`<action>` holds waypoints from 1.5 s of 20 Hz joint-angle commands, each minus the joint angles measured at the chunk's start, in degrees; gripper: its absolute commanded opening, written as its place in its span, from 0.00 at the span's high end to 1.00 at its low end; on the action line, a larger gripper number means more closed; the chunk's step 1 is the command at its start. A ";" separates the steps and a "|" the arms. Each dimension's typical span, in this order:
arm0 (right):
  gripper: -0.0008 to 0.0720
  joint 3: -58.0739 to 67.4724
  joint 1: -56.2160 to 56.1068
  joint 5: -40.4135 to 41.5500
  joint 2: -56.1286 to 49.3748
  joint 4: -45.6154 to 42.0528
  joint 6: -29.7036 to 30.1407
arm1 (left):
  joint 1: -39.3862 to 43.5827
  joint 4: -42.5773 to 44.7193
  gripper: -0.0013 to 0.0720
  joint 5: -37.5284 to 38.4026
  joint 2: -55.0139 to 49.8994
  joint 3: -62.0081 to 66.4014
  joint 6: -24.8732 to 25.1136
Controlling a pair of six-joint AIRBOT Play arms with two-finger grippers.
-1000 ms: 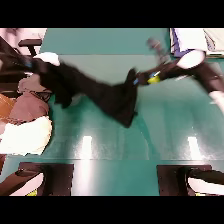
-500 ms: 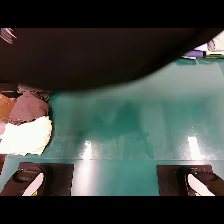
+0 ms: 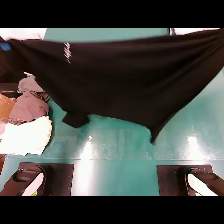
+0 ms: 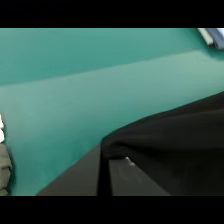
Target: Fold the shirts.
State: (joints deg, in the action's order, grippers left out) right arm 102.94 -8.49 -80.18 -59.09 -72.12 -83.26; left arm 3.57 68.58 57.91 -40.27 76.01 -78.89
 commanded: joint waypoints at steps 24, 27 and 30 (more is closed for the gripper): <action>0.97 0.04 10.88 -12.22 -4.52 5.88 -3.26 | -0.02 -6.36 0.95 14.45 -13.11 17.92 -3.15; 0.97 0.07 7.48 -13.44 -17.46 5.90 -3.23 | -0.02 -6.23 0.95 11.32 -24.28 5.05 -3.02; 0.97 0.07 6.29 -6.95 -29.07 6.19 -2.16 | -0.04 -6.27 0.95 4.07 -37.22 0.72 -0.15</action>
State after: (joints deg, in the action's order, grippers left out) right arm 102.96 -0.60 -90.76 -77.91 -66.65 -86.04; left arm 3.55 62.92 67.11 -67.35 82.39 -81.06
